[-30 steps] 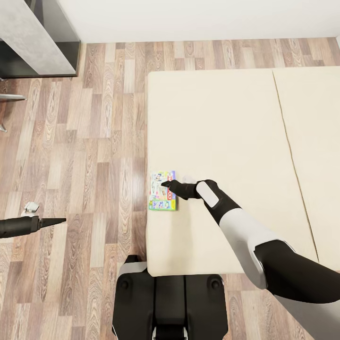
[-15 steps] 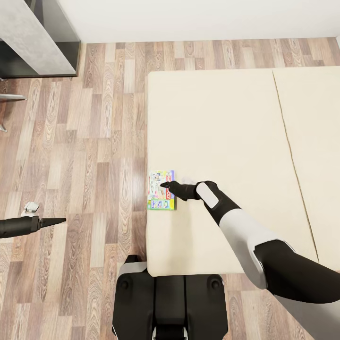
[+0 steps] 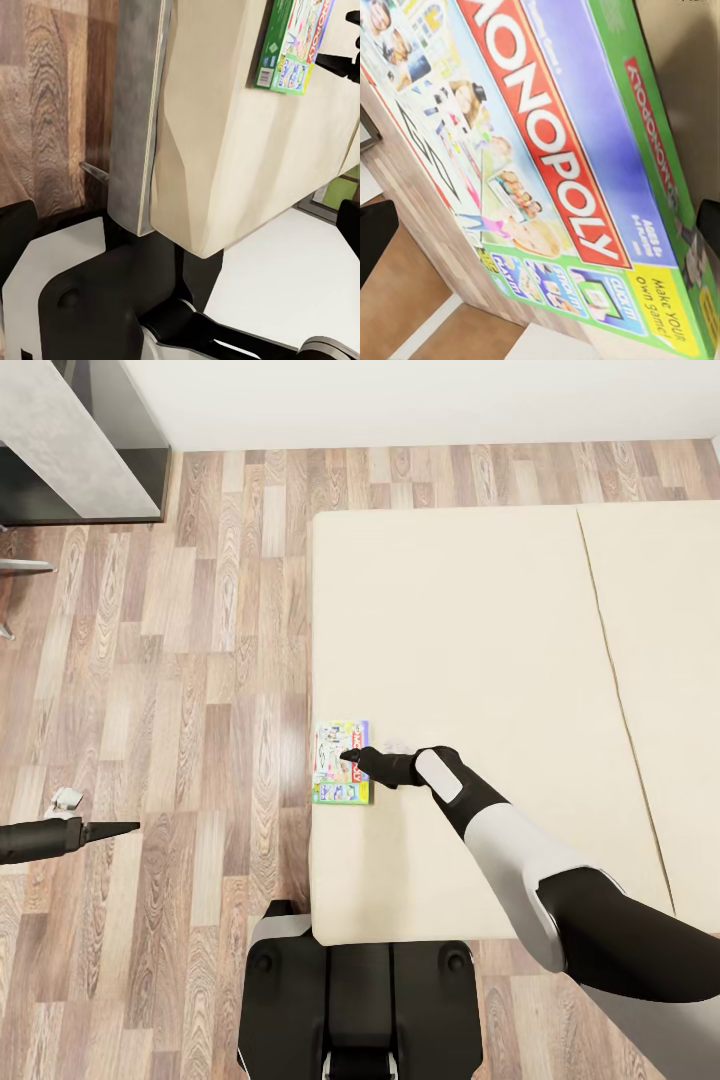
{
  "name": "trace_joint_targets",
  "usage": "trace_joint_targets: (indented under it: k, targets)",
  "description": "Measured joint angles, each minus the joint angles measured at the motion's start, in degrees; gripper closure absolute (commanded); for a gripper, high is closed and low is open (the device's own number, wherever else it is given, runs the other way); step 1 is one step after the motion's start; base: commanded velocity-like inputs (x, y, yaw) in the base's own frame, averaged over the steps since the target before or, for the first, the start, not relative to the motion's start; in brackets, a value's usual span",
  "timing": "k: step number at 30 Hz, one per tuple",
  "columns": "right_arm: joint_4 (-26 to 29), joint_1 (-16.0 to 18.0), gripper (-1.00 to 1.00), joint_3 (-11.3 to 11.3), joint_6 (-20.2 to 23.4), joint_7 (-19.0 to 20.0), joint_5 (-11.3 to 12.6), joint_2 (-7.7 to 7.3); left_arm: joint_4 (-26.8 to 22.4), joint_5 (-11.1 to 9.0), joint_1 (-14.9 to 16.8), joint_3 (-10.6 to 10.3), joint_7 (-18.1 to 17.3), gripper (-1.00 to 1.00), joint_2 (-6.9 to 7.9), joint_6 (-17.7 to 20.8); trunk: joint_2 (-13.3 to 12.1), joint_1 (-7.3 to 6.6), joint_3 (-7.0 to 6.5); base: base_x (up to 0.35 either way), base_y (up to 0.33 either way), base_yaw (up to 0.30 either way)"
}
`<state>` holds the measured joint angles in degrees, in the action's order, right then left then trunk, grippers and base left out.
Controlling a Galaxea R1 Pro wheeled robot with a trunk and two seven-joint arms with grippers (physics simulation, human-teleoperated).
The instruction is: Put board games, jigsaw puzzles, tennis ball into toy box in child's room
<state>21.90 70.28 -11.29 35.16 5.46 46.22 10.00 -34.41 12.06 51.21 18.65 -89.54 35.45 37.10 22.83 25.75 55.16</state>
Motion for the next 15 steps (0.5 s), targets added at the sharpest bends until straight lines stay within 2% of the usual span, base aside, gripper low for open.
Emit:
trace_joint_targets:
  k: [15]
  targets:
    - [0.08,0.00,-1.00,-0.18,-2.29,-0.36,-0.45,0.00,0.00,0.00,0.00,-0.01,0.00,-1.00,0.00,-0.02,0.00,0.00,0.00,0.000,0.000,0.000]
